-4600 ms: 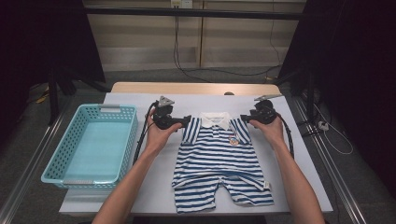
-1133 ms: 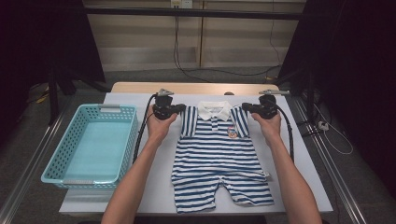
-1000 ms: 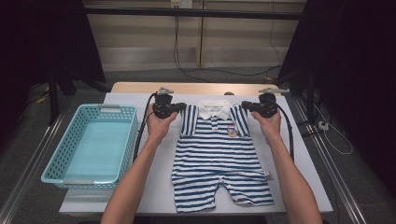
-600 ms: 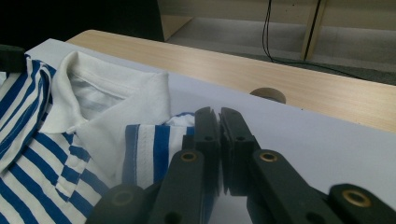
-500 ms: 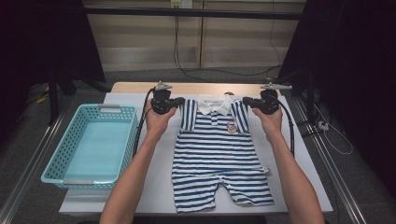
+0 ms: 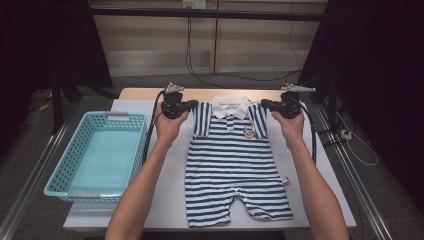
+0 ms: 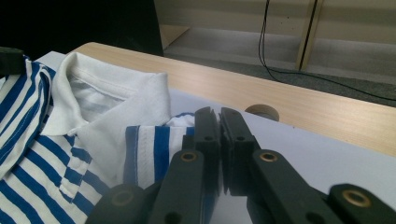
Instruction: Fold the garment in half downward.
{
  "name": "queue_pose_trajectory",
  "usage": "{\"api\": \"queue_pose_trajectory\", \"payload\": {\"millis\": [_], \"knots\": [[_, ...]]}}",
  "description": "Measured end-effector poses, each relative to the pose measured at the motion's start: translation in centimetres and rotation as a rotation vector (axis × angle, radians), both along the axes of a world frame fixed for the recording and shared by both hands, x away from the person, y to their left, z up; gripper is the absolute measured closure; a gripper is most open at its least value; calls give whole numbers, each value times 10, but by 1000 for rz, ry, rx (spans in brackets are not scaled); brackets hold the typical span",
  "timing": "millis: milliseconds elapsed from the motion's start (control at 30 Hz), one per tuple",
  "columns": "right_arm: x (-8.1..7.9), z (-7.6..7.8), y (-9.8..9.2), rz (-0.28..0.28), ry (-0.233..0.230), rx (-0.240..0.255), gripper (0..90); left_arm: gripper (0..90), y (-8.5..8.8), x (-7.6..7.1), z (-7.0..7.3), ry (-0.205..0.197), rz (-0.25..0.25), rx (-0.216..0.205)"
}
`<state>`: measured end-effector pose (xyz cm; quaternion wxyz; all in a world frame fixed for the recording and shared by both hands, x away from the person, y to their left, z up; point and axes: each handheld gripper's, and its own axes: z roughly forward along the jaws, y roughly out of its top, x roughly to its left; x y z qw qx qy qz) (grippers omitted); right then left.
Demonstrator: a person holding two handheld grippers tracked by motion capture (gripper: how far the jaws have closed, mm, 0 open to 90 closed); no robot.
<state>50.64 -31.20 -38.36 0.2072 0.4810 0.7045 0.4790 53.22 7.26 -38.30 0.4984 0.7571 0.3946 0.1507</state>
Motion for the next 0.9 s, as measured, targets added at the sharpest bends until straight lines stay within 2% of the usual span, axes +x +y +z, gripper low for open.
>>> {"api": "queue_pose_trajectory", "payload": {"millis": [67, 133, 233, 300, 467, 567, 700, 767, 900], "knots": [[0, 2, 0, -1, -6, 14, 868, 887, 1, 0, 2, -8, 6, -9], [0, 4, 1, 6, -10, 13, 867, 887, 2, 1, 3, -14, 6, -1], [0, 7, 1, 3, -14, 17, 867, 887, 2, 2, 6, -9, 6, -2], [1, 10, 2, 2, -21, 17, 868, 887, 1, 3, 9, -26, 10, 0], [2, 16, 2, 0, -32, 16, 868, 888, 1, 6, 13, -38, 0, 20], [3, 17, 2, -7, -34, 12, 867, 888, 0, 8, 13, -39, 13, 6], [4, 17, 2, -13, -34, 15, 867, 888, -1, 9, 13, -41, 4, 2], [4, 15, 2, -9, -33, 11, 868, 888, -1, 9, 12, -39, 7, 13], [5, 17, 2, -15, -35, 20, 868, 888, -1, 11, 13, -41, 15, 8]]}}
